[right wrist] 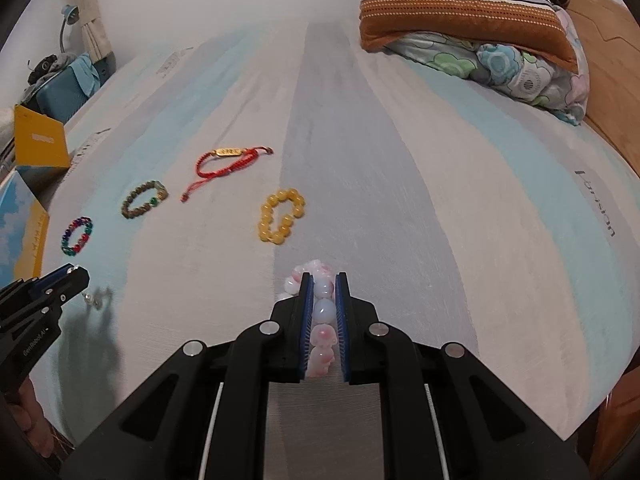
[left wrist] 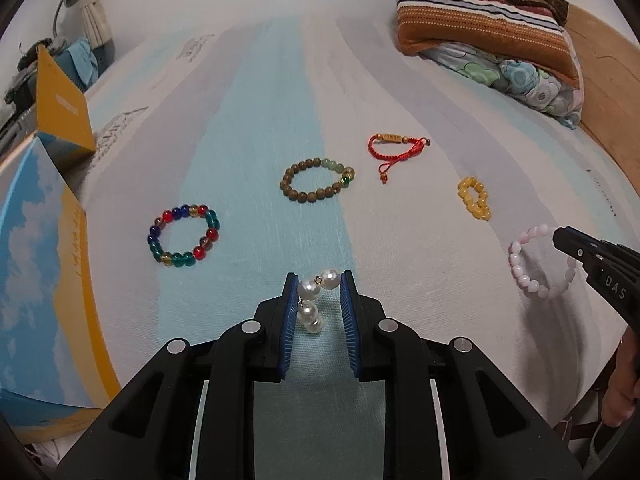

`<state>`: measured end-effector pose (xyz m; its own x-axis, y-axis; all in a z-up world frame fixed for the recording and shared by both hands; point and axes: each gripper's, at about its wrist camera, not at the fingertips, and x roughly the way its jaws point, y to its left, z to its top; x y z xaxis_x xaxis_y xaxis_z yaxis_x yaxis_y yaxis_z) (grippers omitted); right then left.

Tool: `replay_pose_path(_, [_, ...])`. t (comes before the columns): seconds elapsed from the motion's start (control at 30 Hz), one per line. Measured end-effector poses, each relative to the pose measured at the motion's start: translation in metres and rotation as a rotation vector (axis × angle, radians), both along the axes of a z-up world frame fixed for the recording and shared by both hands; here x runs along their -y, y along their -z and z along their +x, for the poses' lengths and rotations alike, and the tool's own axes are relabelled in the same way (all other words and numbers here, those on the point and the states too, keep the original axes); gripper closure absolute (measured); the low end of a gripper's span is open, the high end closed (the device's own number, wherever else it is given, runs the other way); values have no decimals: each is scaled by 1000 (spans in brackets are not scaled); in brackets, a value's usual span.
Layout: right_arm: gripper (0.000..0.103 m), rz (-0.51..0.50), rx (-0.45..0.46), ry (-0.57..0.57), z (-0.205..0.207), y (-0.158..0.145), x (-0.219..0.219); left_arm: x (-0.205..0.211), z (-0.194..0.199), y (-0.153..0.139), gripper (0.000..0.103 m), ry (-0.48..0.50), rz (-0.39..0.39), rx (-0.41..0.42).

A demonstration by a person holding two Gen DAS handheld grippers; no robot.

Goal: Organize jewelry
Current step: 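Carry the pearl earrings and white bead bracelet over the white box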

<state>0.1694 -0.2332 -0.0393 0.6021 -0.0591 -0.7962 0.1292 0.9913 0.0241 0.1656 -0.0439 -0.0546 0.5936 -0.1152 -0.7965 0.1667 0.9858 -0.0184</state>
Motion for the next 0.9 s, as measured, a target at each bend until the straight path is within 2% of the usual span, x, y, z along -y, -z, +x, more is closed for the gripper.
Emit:
replay_pose_path(0.5, [92, -12, 60, -39, 1, -40, -28, -15, -14, -44, 82, 4, 3, 63])
replay_pose_path(0.9, [92, 8, 95, -75, 9, -72, -62, -43, -17, -80, 82, -42, 6, 99])
